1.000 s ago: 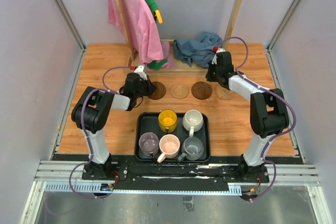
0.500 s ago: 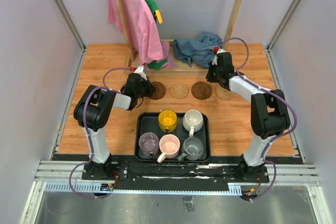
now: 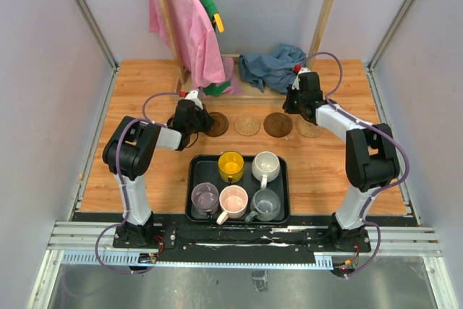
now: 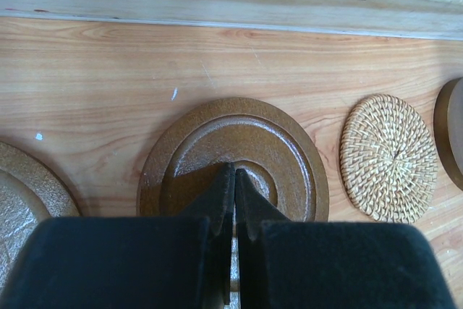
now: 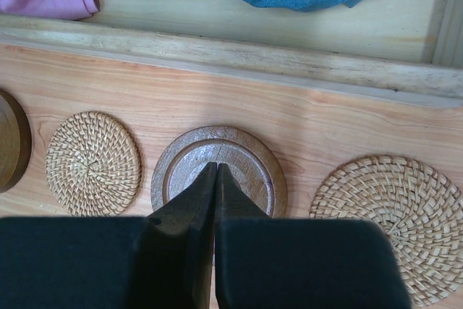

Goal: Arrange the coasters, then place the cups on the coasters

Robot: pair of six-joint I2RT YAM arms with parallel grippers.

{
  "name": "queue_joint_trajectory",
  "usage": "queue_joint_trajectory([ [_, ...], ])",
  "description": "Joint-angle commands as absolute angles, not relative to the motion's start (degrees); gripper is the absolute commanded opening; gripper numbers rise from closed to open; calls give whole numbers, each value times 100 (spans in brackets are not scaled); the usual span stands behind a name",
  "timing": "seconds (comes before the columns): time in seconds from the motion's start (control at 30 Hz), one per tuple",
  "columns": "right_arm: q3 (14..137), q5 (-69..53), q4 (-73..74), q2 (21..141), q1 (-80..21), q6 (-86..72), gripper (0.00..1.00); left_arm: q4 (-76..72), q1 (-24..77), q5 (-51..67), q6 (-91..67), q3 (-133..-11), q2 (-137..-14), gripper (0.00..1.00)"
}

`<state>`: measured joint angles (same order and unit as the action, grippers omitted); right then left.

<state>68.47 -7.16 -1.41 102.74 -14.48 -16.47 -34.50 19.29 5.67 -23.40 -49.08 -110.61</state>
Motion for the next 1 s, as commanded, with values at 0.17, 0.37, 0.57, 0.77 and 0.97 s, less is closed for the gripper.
queue_joint_trajectory([
  [0.17, 6859, -832, -103, 10318, -1464, -1703, 1, -3225, 1952, 370, -2262, -5074, -11264, 1],
  [0.37, 6855, -874, -114, 10302, -1460, -1713, 1, -3432, 1958, 575, -2253, -4922, -11163, 1],
  [0.57, 6787, -791, -167, 10189, -1464, -1672, 1, -3670, 1959, 936, -2109, -4792, -10821, 1],
  [0.77, 6666, -506, -163, 9892, -1465, -1547, 2, -3604, 1955, 839, -1915, -4587, -10171, 0],
  [0.97, 6415, -281, -49, 9402, -1478, -1564, 6, -3457, 1958, 703, -1846, -4256, -9403, 1],
])
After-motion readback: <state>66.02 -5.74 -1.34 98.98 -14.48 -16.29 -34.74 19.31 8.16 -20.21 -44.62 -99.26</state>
